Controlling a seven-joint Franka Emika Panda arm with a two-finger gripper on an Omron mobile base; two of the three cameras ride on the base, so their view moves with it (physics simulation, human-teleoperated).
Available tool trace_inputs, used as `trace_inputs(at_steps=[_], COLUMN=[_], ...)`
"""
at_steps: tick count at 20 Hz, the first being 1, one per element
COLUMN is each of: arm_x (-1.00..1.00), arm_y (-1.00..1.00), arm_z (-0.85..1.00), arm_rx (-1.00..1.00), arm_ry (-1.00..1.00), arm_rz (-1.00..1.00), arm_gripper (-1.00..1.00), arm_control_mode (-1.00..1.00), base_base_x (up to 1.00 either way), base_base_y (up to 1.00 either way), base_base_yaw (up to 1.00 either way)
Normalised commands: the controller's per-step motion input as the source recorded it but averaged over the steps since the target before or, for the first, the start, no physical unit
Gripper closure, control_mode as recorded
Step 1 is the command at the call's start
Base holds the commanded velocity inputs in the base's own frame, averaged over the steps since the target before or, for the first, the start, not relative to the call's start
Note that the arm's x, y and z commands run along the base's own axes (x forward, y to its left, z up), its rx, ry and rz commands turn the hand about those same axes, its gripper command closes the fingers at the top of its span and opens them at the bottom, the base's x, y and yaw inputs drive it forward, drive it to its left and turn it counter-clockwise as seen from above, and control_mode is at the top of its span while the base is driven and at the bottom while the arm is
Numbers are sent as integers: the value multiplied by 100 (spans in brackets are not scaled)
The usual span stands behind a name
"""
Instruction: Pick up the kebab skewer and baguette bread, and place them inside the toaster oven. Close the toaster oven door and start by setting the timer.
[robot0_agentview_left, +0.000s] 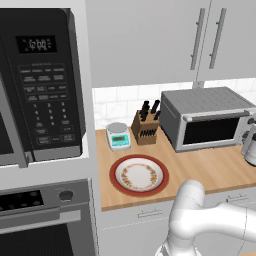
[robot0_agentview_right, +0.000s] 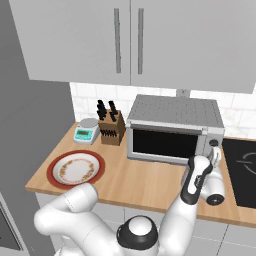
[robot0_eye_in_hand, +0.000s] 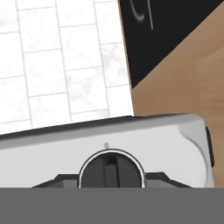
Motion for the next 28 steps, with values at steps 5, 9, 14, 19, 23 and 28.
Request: trace_inputs(at_steps=[5, 9, 14, 19, 23, 28], arm_x=[0, 0, 0, 0, 0, -3], arm_y=[0, 0, 0, 0, 0, 0], arm_z=[-17, -13, -7, -4, -1, -2], arm_rx=[14, 23, 33, 40, 45, 48], arm_ry=[0, 0, 0, 0, 2, 3], arm_rz=[-8, -13, -12, -9, -7, -6], arm_gripper=[100, 100, 100, 100, 100, 100], arm_control_mode=[-100, -100, -100, -100, -100, -100], base_base_x=[0, 0, 0, 0, 0, 0], base_base_y=[0, 0, 0, 0, 0, 0], base_base_yaw=[0, 0, 0, 0, 0, 0])
